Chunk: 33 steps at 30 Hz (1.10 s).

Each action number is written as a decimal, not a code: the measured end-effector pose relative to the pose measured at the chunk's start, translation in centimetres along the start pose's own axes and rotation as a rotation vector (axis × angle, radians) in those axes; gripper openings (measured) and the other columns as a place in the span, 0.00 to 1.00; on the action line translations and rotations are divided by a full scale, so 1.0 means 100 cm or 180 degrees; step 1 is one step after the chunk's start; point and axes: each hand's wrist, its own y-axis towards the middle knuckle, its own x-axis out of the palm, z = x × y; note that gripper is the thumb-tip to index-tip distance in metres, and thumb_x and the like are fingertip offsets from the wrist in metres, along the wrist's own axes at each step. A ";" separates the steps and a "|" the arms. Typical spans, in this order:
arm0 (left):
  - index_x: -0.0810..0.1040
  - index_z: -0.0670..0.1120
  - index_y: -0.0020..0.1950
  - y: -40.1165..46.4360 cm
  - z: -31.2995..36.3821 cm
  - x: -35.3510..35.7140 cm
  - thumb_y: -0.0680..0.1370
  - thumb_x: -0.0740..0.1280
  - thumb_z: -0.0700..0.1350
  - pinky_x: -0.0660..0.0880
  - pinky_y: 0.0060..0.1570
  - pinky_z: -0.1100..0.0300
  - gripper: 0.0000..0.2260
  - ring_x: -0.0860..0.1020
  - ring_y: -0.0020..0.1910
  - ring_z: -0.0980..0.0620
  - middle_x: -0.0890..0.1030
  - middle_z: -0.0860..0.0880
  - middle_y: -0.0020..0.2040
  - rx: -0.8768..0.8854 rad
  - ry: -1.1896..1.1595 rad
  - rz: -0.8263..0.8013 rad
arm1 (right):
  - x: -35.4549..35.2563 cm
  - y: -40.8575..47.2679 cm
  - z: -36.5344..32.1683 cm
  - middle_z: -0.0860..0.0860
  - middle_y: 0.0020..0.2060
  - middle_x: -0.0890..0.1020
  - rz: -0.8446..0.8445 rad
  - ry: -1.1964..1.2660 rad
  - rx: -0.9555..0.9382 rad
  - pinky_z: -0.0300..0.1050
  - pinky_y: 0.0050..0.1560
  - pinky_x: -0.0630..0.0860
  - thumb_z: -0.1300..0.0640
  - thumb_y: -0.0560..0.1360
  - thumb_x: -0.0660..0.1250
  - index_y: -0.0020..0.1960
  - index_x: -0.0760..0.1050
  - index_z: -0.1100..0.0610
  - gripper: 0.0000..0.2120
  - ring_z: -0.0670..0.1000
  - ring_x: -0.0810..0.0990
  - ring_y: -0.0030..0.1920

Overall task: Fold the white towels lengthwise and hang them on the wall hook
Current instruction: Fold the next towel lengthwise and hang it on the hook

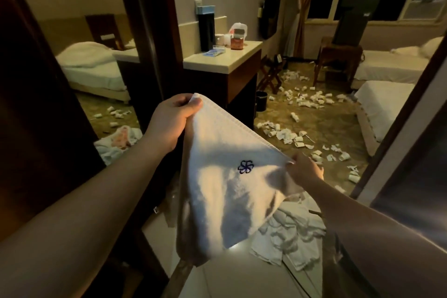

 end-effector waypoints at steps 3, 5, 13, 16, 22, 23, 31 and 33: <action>0.84 0.48 0.51 -0.035 0.013 -0.032 0.80 0.68 0.42 0.74 0.37 0.71 0.05 0.82 0.37 0.63 0.85 0.57 0.37 0.0044 0.0131 0.0276 | 0.003 -0.018 -0.013 0.54 0.42 0.82 -0.0173 0.0334 0.0014 0.52 0.55 0.76 0.52 0.75 0.65 0.50 0.75 0.54 0.07 0.57 0.80 0.44; 0.83 0.46 0.52 -0.058 0.018 -0.049 0.81 0.68 0.43 0.72 0.32 0.72 0.05 0.80 0.33 0.66 0.84 0.57 0.35 0.0074 0.0297 0.0510 | 0.003 -0.029 -0.023 0.55 0.38 0.81 -0.0360 0.0487 -0.0127 0.45 0.39 0.75 0.54 0.77 0.64 0.50 0.76 0.58 0.08 0.56 0.80 0.38; 0.81 0.46 0.64 -0.169 0.028 -0.106 0.81 0.67 0.49 0.75 0.55 0.62 0.14 0.80 0.55 0.56 0.83 0.54 0.53 -0.0133 0.0969 0.1535 | 0.022 -0.088 -0.059 0.54 0.48 0.80 -0.0636 0.0976 -0.0670 0.45 0.43 0.70 0.52 0.80 0.62 0.61 0.75 0.55 0.12 0.53 0.77 0.44; 0.80 0.47 0.65 -0.214 0.034 -0.122 0.82 0.65 0.49 0.70 0.47 0.69 0.14 0.76 0.54 0.57 0.79 0.57 0.53 -0.0130 0.1299 0.1739 | 0.025 -0.118 -0.072 0.50 0.44 0.78 -0.0877 0.1033 -0.0898 0.45 0.38 0.70 0.51 0.81 0.61 0.62 0.75 0.56 0.13 0.50 0.76 0.41; 0.83 0.50 0.59 -0.292 0.056 -0.159 0.80 0.69 0.49 0.79 0.57 0.46 0.10 0.81 0.53 0.52 0.83 0.54 0.50 -0.0184 0.1340 0.2023 | 0.017 -0.184 -0.106 0.51 0.49 0.78 -0.1666 0.1501 -0.1032 0.49 0.45 0.75 0.51 0.81 0.62 0.63 0.74 0.52 0.12 0.51 0.76 0.45; 0.83 0.50 0.59 -0.302 0.059 -0.163 0.80 0.69 0.49 0.79 0.57 0.45 0.10 0.81 0.53 0.53 0.83 0.54 0.50 -0.0191 0.1336 0.2105 | 0.014 -0.198 -0.113 0.50 0.50 0.79 -0.1816 0.1667 -0.1062 0.50 0.49 0.75 0.51 0.80 0.63 0.63 0.75 0.49 0.12 0.51 0.77 0.48; 0.83 0.49 0.59 -0.385 0.074 -0.186 0.79 0.70 0.48 0.81 0.41 0.59 0.10 0.81 0.49 0.56 0.82 0.56 0.50 -0.0303 0.0921 0.2309 | -0.015 -0.341 -0.170 0.54 0.37 0.79 -0.2931 0.2673 -0.1303 0.41 0.30 0.62 0.63 0.79 0.62 0.51 0.84 0.53 0.13 0.49 0.74 0.31; 0.83 0.50 0.57 -0.408 0.076 -0.195 0.79 0.69 0.48 0.81 0.40 0.61 0.08 0.81 0.48 0.57 0.83 0.56 0.49 -0.0322 0.0780 0.2354 | -0.021 -0.381 -0.182 0.53 0.40 0.82 -0.2960 0.2652 -0.1586 0.42 0.33 0.65 0.63 0.78 0.61 0.43 0.85 0.52 0.15 0.53 0.76 0.38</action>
